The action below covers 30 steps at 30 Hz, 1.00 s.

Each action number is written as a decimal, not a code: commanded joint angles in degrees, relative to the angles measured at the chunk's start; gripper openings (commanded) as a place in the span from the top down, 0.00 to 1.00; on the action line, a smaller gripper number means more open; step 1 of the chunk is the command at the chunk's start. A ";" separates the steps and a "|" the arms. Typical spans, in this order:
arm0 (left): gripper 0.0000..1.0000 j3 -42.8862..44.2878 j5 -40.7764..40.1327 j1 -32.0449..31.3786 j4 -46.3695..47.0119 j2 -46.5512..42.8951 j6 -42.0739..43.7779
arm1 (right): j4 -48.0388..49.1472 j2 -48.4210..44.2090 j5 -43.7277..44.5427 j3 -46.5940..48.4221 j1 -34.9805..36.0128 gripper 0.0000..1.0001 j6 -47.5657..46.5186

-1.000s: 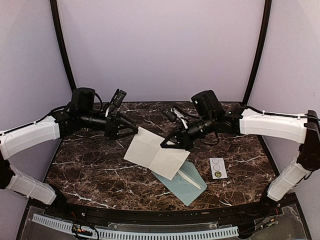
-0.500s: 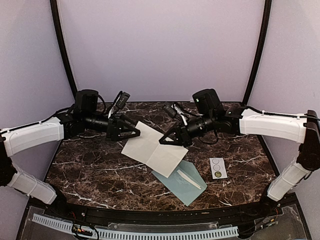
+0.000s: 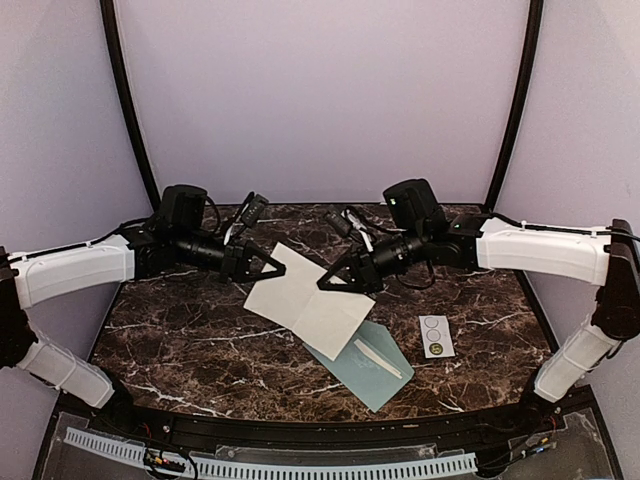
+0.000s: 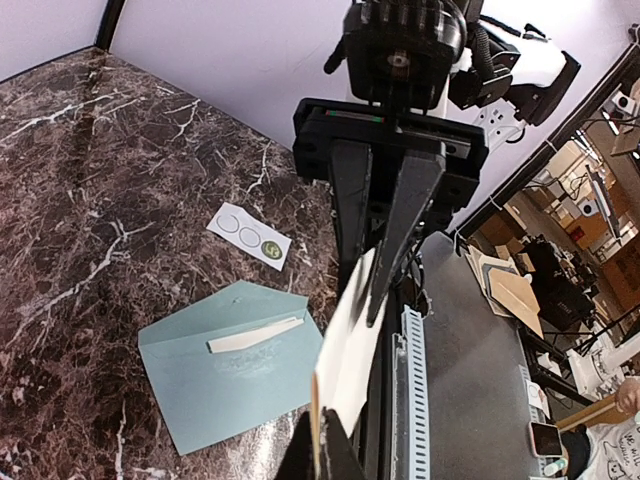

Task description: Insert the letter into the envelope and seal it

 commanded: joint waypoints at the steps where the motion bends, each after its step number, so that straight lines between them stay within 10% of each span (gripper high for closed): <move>1: 1.00 0.37 -0.86 -0.19 -0.23 -2.23 0.76 | 2.98 -1.08 0.43 -0.29 -0.70 0.78 0.93; 12: 1.00 -4.20 -2.63 3.57 10.39 -8.30 -5.75 | 25.48 -8.22 0.67 -15.45 -4.24 0.35 14.87; 19: 1.00 -5.35 -4.05 4.17 12.52 -9.03 -7.14 | 45.25 -8.98 1.87 -23.34 -3.83 0.34 26.63; 30: 1.00 -6.18 -5.61 4.40 13.97 -9.45 -8.35 | 50.42 -9.02 8.05 -25.21 -1.57 0.52 28.89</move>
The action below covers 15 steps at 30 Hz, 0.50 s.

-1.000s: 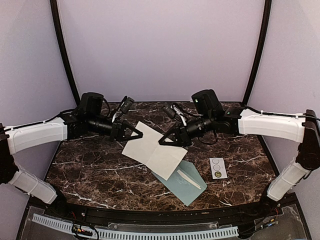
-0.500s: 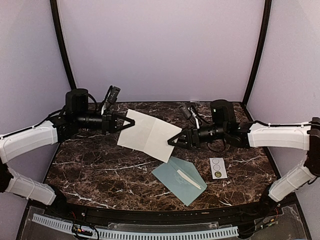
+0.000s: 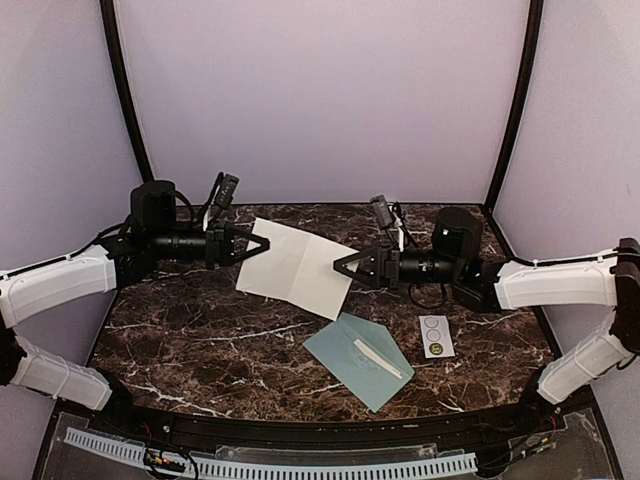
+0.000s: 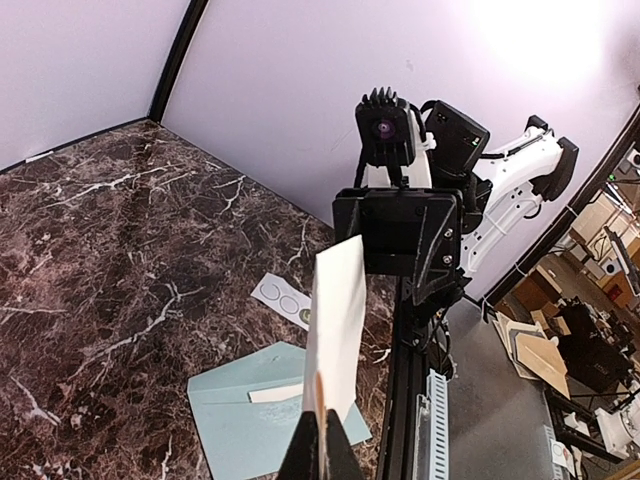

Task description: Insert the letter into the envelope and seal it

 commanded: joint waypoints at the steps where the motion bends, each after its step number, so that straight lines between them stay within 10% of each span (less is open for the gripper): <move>1: 1.00 -1.11 -0.94 0.51 2.53 -2.21 -0.98 | 6.62 -0.52 2.98 -1.57 1.07 0.55 2.38; 15: 1.00 -1.66 -1.39 0.82 3.53 -2.27 -1.77 | 7.60 3.08 8.94 -0.26 2.96 1.00 4.34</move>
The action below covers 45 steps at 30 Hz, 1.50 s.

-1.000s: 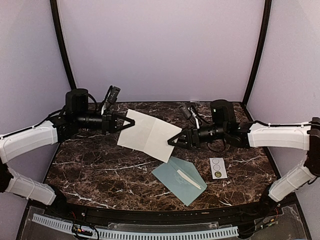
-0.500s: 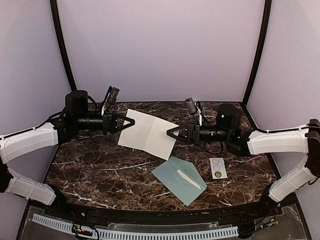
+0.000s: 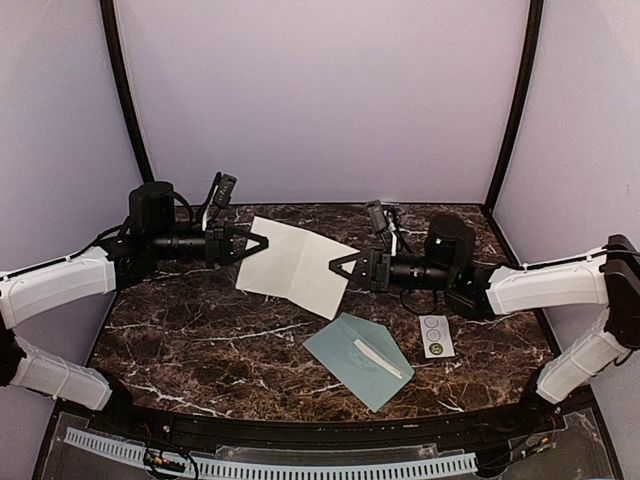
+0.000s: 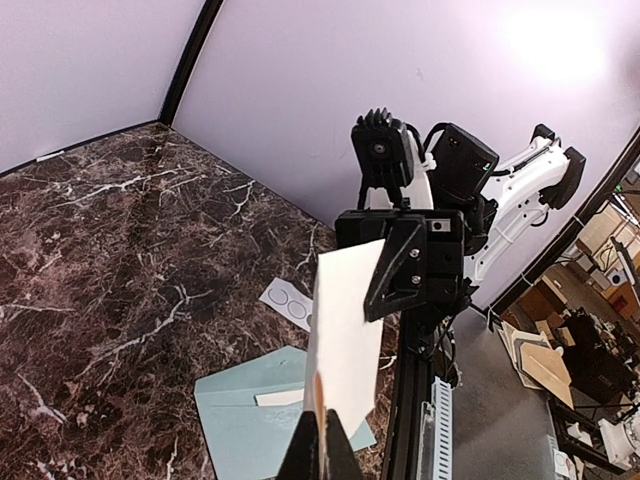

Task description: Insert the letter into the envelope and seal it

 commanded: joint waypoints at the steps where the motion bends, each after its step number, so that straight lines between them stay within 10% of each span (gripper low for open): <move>1: 1.00 -0.70 0.20 0.45 2.04 -1.97 -0.44 | 1.89 0.59 3.85 0.93 0.58 1.00 0.46; 4: 0.97 -0.42 0.74 0.46 1.64 -2.07 -0.50 | 1.05 0.01 6.15 0.59 0.58 1.00 0.21; 9: 0.54 0.73 -0.78 0.89 -0.98 -3.74 1.28 | -3.90 -2.38 11.42 0.82 0.13 1.00 -1.95; 16: 0.29 0.87 -7.48 4.55 -2.89 -10.87 2.29 | -7.51 -8.13 10.90 -0.05 -1.62 1.00 -5.91; 30: 0.24 -0.57 -25.53 6.34 -4.41 -9.45 -5.87 | -21.57 -14.86 -10.35 7.82 -1.56 1.00 -16.41; 45: 0.22 1.73 0.43 -3.77 -2.72 -1.82 0.74 | -20.62 -11.64 -11.73 10.42 -1.19 1.00 -15.90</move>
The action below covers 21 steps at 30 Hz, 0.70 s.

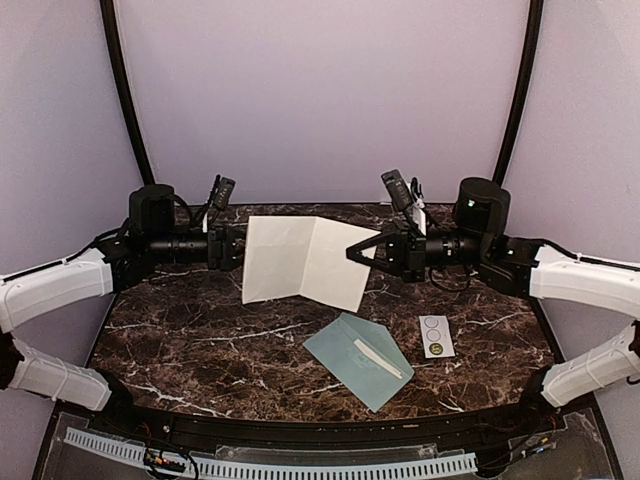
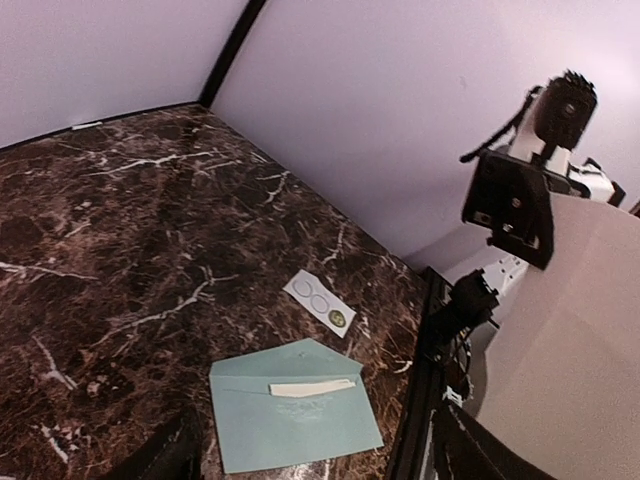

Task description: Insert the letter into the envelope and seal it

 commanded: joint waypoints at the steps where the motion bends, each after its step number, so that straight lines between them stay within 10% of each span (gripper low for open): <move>1: 0.22 2.04 8.72 -4.63 1.99 -0.29 3.49 | 2.23 1.99 0.81 2.10 0.22 1.00 0.29; 21: 0.24 0.31 14.03 -10.71 17.97 5.68 -5.71 | 5.07 7.83 -0.68 4.53 0.30 1.00 2.85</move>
